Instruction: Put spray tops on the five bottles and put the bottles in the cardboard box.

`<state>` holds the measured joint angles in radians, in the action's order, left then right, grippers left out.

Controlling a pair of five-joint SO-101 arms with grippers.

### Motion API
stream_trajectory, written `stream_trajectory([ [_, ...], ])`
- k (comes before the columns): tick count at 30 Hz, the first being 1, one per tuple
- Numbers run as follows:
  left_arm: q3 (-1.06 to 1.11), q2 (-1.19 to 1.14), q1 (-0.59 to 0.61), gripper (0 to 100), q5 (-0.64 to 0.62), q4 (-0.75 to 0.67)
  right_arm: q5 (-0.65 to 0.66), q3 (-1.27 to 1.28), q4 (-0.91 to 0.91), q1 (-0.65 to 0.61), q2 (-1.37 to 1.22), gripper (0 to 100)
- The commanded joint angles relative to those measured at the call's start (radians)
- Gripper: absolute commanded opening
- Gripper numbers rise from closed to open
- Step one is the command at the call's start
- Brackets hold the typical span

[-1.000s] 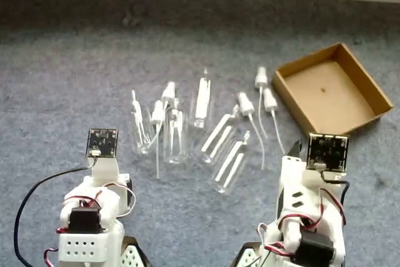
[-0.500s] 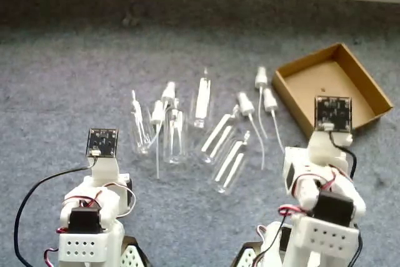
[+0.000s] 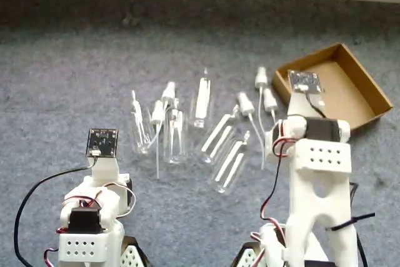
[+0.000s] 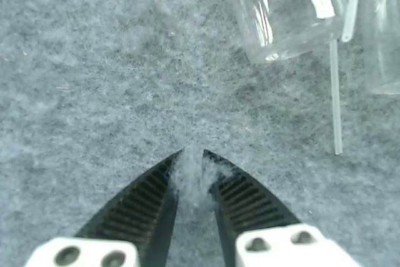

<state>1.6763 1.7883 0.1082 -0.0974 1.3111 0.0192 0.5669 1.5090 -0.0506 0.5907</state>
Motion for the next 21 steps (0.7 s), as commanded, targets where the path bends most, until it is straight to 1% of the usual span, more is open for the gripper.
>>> stream_trajectory([
  [1, 0.019, 0.008, 0.012, 0, -0.005, 0.003, -0.117, -0.166, 0.085, -0.094, -0.048, 12.8],
  [4, 0.019, 0.008, 0.012, 0, -0.005, 0.003, -0.209, -0.232, 0.15, -0.173, -0.111, 21.6],
  [7, 0.019, 0.008, 0.012, 0, -0.005, 0.003, -0.292, -0.266, 0.177, -0.236, -0.182, 31.3],
  [9, 0.019, 0.008, 0.012, 0, -0.005, 0.003, -0.338, -0.272, 0.173, -0.262, -0.228, 34.4],
  [14, 0.019, 0.008, 0.012, 0, -0.005, 0.003, -0.411, -0.274, 0.17, -0.315, -0.36, 35.1],
  [17, 0.019, 0.008, 0.012, 0, -0.005, 0.003, -0.44, -0.274, 0.122, -0.34, -0.437, 35.1],
  [21, 0.019, 0.008, 0.012, 0, -0.005, 0.003, -0.483, -0.274, 0.033, -0.34, -0.512, 35.1],
])
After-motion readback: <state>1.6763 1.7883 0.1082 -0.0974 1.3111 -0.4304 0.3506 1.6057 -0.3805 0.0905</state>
